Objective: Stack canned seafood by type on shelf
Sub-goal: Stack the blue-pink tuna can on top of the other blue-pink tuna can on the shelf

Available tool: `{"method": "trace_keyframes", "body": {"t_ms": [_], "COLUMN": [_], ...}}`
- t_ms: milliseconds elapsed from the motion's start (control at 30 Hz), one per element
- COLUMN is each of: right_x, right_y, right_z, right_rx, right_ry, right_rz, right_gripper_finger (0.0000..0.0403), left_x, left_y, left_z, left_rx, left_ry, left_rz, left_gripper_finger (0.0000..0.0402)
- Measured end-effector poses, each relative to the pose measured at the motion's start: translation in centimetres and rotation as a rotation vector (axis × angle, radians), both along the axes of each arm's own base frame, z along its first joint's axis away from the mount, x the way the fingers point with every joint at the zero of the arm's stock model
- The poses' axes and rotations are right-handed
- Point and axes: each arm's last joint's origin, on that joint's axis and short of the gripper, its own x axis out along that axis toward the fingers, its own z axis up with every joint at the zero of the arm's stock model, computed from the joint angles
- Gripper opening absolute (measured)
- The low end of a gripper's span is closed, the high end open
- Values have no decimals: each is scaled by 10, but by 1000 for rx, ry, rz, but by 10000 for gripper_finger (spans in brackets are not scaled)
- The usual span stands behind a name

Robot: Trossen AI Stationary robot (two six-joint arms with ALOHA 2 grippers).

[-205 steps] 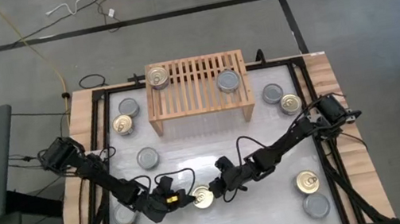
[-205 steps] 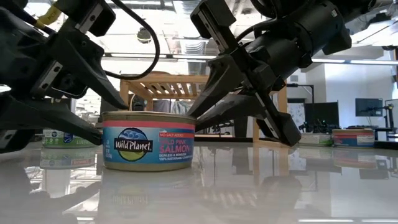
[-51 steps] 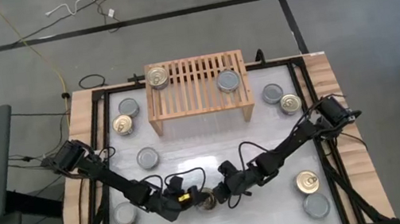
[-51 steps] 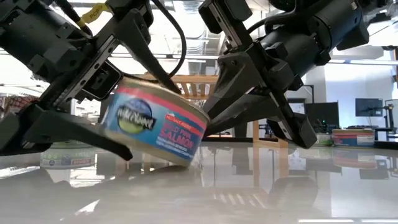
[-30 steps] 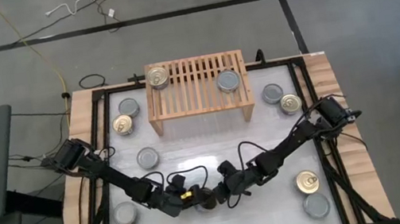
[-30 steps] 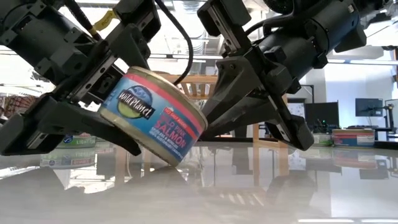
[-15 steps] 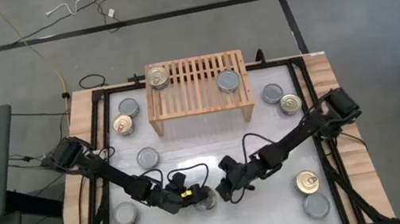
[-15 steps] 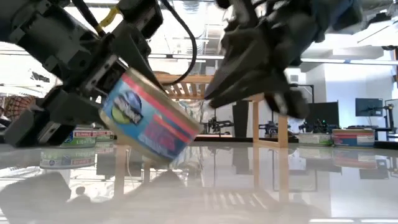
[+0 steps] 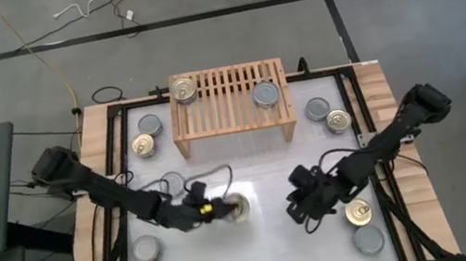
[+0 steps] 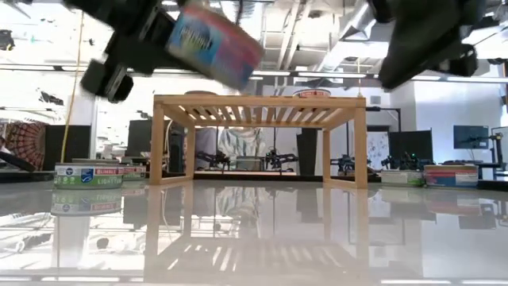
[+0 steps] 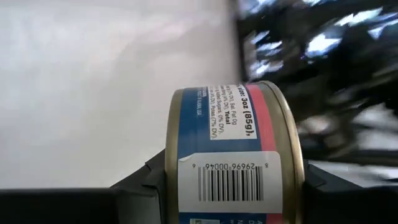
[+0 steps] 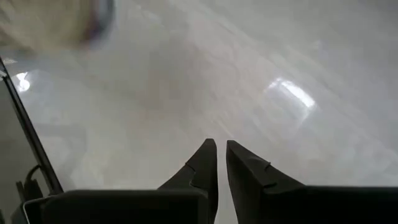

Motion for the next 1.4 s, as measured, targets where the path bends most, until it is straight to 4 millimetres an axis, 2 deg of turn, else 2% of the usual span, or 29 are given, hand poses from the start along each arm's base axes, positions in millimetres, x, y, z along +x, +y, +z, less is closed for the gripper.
{"method": "trace_keyframes", "body": {"t_ms": [100, 300, 467, 633, 767, 900, 1100, 1400], "right_x": [-8, -8, -4, 2, 8, 14, 24, 30], "right_y": [2, 1, -6, -18, -30, -43, -65, -83], "right_z": [6, 9, 9, 9, 10, 11, 13, 14], "right_rx": [-18, -20, -38, -38, -36, -28, -5, 4], "right_ry": [-9, -32, -39, -38, -42, -60, -95, -125], "right_rz": [6, 11, -25, -74, -122, -174, -269, -338], "right_gripper_finger": [63, 63, 63, 63, 63, 63, 63, 63], "left_x": [-11, -41, -68, -96, -118, -131, -135, -132], "left_y": [15, 48, 85, 121, 149, 173, 217, 288], "left_z": [32, 83, 107, 123, 131, 130, 123, 107], "left_rx": [64, 174, 142, 138, 141, 138, 132, 113], "left_ry": [-96, -219, -257, -273, -289, -259, -211, -182], "left_rz": [59, 203, 345, 441, 475, 474, 441, 369], "left_gripper_finger": [173, 173, 173, 174, 174, 174, 174, 174]}}
